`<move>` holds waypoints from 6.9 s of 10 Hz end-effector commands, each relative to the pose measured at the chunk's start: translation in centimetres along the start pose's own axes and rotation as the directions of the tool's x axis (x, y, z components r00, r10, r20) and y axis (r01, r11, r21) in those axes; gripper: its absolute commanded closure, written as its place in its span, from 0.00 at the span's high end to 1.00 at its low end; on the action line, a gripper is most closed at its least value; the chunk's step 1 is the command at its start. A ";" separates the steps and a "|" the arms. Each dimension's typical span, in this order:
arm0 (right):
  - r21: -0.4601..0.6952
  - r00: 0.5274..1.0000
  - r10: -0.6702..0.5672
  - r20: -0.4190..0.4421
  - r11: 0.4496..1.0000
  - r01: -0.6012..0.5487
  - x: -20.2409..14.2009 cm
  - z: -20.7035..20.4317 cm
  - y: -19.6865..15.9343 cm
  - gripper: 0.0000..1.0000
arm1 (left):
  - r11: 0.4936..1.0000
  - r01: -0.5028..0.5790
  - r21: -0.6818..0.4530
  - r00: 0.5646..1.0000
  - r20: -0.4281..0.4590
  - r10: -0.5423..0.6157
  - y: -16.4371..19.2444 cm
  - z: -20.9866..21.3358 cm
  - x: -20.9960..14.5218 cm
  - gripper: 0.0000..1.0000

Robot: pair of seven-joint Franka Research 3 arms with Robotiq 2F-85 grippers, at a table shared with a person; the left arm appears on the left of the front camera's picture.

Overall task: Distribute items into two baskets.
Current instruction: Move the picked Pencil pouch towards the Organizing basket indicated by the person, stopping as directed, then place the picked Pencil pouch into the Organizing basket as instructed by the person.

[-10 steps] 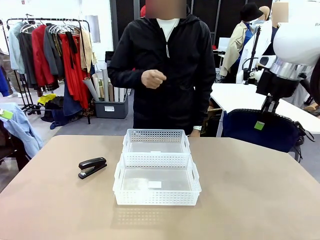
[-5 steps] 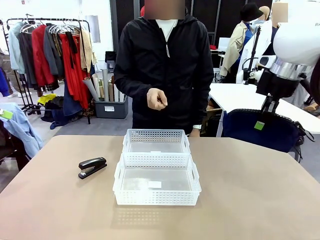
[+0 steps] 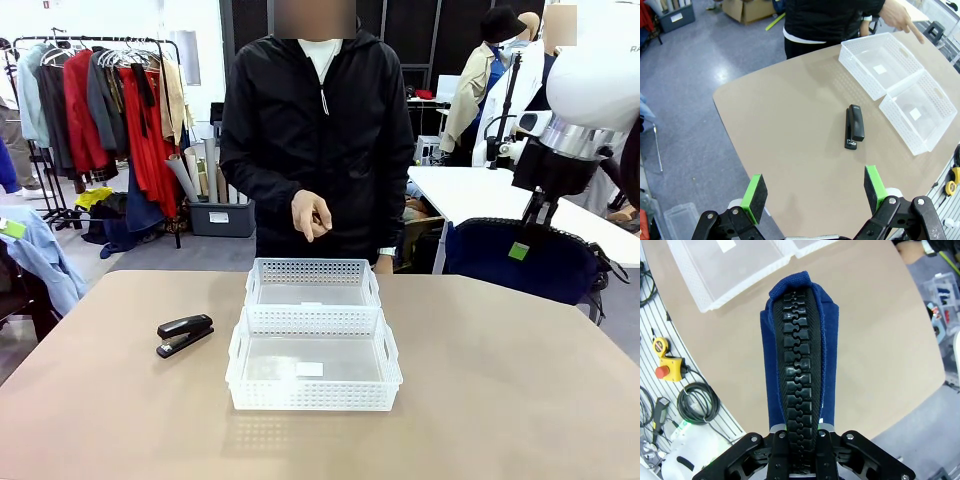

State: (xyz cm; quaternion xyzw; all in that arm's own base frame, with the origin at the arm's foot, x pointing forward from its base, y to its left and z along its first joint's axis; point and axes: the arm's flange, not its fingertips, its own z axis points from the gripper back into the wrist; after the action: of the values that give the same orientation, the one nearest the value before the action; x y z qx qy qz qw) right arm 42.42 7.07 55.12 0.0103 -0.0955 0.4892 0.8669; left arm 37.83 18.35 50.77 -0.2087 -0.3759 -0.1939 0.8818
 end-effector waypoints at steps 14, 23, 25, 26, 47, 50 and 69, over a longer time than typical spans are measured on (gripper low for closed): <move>-0.089 0.991 0.133 -0.025 0.987 -0.135 7.9 -1.6 -9.4 0.00 | 1.000 0.015 -0.015 1.000 0.026 -0.014 0.2 -0.1 -0.1 1.00; 0.080 0.924 0.378 0.051 0.921 -0.381 17.6 -6.7 -11.5 0.00 | 1.000 0.015 -0.015 1.000 0.026 -0.014 0.2 -0.1 -0.1 1.00; 0.130 0.902 0.427 0.064 0.893 -0.431 19.5 -8.1 -11.0 0.00 | 1.000 0.015 -0.015 1.000 0.026 -0.014 0.2 -0.1 -0.1 1.00; 0.172 0.885 0.460 0.073 0.868 -0.466 20.7 -9.2 -10.9 0.00 | 1.000 0.015 -0.015 1.000 0.026 -0.014 0.2 -0.1 -0.1 1.00; 0.211 0.871 0.492 -0.004 0.851 -0.480 5.3 -0.4 -3.1 0.00 | 1.000 0.015 -0.015 1.000 0.026 -0.014 0.2 -0.1 -0.1 1.00; 0.208 0.878 0.479 0.028 0.856 -0.473 4.9 -1.1 -0.2 0.00 | 1.000 0.015 -0.015 1.000 0.026 -0.014 0.2 -0.1 -0.1 1.00; 0.188 0.845 0.533 0.040 0.826 -0.531 8.0 -2.2 5.2 0.00 | 1.000 0.015 -0.015 1.000 0.026 -0.014 0.2 -0.1 -0.1 1.00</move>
State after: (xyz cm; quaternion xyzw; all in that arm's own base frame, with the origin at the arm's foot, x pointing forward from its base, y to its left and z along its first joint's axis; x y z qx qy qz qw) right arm 42.49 16.87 53.67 0.0663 -0.0377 0.7144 0.6955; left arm 37.82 18.39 50.79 -0.2084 -0.3758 -0.1941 0.8818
